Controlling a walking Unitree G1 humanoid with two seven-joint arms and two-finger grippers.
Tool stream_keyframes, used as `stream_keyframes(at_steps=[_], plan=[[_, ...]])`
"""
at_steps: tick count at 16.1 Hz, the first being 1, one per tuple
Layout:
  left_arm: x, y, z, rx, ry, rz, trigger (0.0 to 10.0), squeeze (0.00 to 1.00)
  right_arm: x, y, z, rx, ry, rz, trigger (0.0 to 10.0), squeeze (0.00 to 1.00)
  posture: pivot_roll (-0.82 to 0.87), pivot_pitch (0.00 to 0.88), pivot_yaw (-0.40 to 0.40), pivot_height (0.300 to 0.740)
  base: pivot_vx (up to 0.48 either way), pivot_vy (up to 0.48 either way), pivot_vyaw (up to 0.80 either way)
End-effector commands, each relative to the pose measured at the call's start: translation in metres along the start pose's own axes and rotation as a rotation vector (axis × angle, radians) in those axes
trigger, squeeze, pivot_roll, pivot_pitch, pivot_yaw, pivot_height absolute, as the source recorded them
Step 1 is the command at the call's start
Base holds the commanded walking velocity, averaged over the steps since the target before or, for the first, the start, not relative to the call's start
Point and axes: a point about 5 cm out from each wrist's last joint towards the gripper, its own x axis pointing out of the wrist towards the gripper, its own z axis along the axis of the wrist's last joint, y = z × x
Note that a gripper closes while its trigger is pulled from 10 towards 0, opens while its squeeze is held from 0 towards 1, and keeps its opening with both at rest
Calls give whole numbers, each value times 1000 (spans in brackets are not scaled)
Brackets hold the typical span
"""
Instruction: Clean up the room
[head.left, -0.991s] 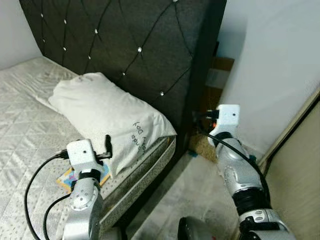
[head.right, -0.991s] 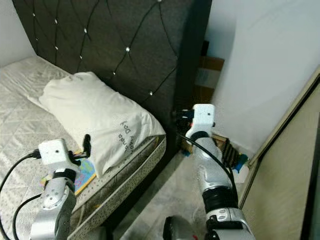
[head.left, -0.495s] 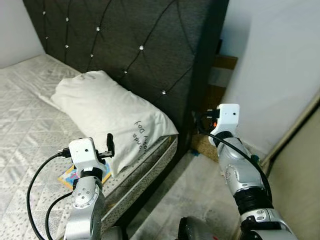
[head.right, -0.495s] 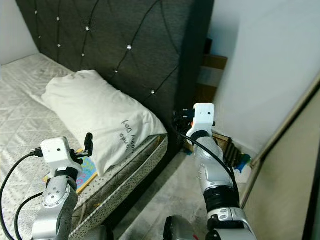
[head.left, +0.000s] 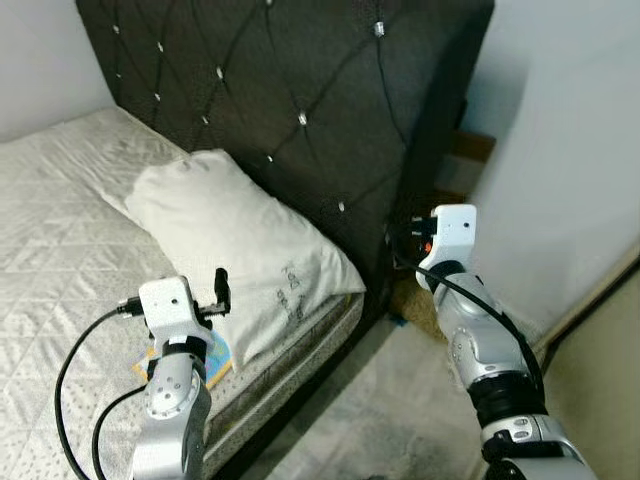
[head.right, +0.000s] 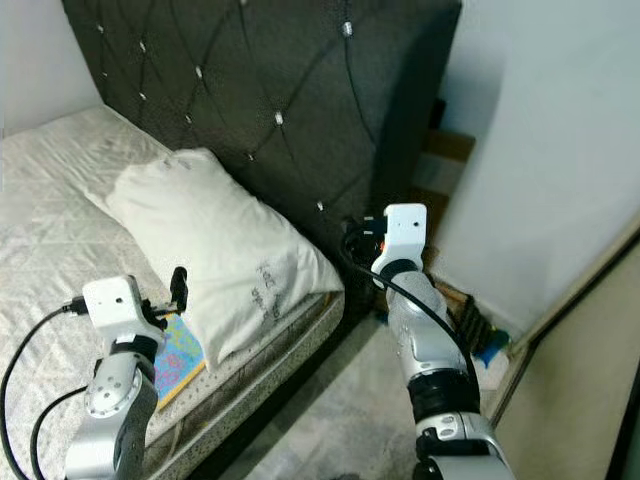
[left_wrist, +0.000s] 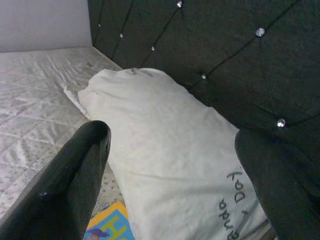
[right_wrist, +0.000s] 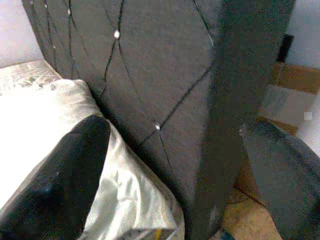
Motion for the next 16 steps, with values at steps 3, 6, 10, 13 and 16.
stream_keyframes(at_steps=[3,6,10,13,16], plan=[[-1,0,-1,4,6,4,10000,0,1,1,3,-1,-5,11,10000,0,-99,0,-45,740,0,0,0],[-1,-1,-2,4,10,-8,10000,0,-4,6,-1,3,-32,19,10000,0,-93,0,-40,740,0,0,0],[0,-3,0,4,7,-21,10000,0,-8,14,-5,-36,-31,63,10000,0,-90,0,-37,740,0,0,366],[-1,-3,0,7,9,-20,10000,0,-8,13,-4,-41,-37,63,10000,0,-89,0,-38,740,0,0,800],[-2,-3,-1,10,13,-20,10000,0,-9,13,-5,-45,-36,68,10000,0,-87,0,-38,740,0,0,800]])
